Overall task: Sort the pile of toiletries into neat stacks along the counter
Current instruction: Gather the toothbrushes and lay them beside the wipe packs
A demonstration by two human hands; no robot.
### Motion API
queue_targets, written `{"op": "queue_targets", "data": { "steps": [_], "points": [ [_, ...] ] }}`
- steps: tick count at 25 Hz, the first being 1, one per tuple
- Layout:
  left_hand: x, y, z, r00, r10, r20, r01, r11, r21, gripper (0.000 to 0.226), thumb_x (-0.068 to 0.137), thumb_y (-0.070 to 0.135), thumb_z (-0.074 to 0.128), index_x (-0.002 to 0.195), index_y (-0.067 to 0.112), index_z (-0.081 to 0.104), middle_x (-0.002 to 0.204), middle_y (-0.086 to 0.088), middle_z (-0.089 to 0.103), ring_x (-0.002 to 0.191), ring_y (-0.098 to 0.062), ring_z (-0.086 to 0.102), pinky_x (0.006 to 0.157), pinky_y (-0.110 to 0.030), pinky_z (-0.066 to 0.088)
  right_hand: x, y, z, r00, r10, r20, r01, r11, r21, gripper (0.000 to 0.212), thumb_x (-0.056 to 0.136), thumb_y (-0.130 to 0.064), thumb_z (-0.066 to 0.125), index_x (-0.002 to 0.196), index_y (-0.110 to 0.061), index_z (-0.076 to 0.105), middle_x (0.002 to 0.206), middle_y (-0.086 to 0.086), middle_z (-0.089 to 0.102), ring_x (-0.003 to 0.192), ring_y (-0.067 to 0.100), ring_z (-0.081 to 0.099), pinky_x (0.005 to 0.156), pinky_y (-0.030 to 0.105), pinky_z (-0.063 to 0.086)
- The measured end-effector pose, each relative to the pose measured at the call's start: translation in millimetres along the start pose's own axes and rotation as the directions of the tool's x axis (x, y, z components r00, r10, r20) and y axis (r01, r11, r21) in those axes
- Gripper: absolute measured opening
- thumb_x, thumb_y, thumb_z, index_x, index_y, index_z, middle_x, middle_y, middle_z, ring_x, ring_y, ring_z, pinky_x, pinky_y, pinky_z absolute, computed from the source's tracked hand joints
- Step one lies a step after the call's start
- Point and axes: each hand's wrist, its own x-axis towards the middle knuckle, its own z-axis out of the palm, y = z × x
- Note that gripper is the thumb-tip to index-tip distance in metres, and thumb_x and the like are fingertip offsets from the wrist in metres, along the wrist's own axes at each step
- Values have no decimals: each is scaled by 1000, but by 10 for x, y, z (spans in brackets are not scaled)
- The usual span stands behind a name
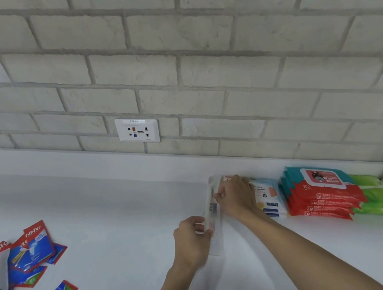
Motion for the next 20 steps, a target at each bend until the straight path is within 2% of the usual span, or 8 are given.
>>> {"op": "queue_targets", "data": {
  "steps": [4, 8, 10, 13, 16, 20],
  "points": [
    [19, -3, 80, 1000, 1, -6, -1, 999, 32, 32, 84, 21, 71, 114, 12, 64, 95, 1, 65, 74, -7, 63, 51, -4, 43, -59, 45, 8, 1000, 22, 1, -22, 1000, 9, 14, 89, -34, 63, 98, -27, 70, 123, 5, 51, 119, 32, 36, 97, 36, 33],
    [31, 8, 130, 1000, 29, -3, -29, 995, 91, 32, 85, 23, 69, 114, 11, 64, 97, 1, 63, 75, -7, 59, 53, -3, 41, -95, 78, 20, 999, -18, -32, 17, 1000, -11, 24, 88, -37, 61, 111, -30, 61, 129, 2, 44, 122, 30, 30, 101, 38, 28],
    [27, 10, 151, 999, 52, 7, -52, 992, 114, 33, 85, 24, 69, 114, 10, 64, 99, 0, 63, 80, -9, 59, 64, -6, 42, -124, 91, 26, 998, -58, -36, 57, 998, -19, 25, 89, -40, 57, 113, -33, 61, 135, 1, 40, 125, 29, 27, 104, 40, 25],
    [17, 6, 178, 997, 78, 13, -80, 985, 154, 32, 85, 24, 69, 114, 10, 65, 102, -2, 63, 86, -12, 58, 77, -15, 45, -163, 97, 60, 994, -97, 42, 99, 994, -45, 23, 92, -42, 51, 112, -38, 62, 150, 1, 26, 135, 33, 17, 113, 48, 16],
    [7, -8, 198, 995, 99, 3, -99, 980, 172, 33, 87, 25, 67, 117, 12, 66, 104, -2, 63, 85, -11, 57, 78, -15, 44, -180, 106, 89, 991, -98, 88, 105, 991, -79, 25, 94, -43, 46, 114, -40, 62, 157, 3, 14, 142, 39, 7, 117, 55, 6],
    [0, -16, 183, 992, 130, 9, -129, 971, 200, 34, 89, 28, 65, 119, 14, 65, 105, -2, 63, 83, -9, 53, 75, -13, 38, -190, 105, 102, 991, -98, 86, 105, 990, -91, 26, 96, -42, 45, 116, -38, 61, 159, 2, 10, 144, 40, 4, 118, 55, 4]
  ]
}}
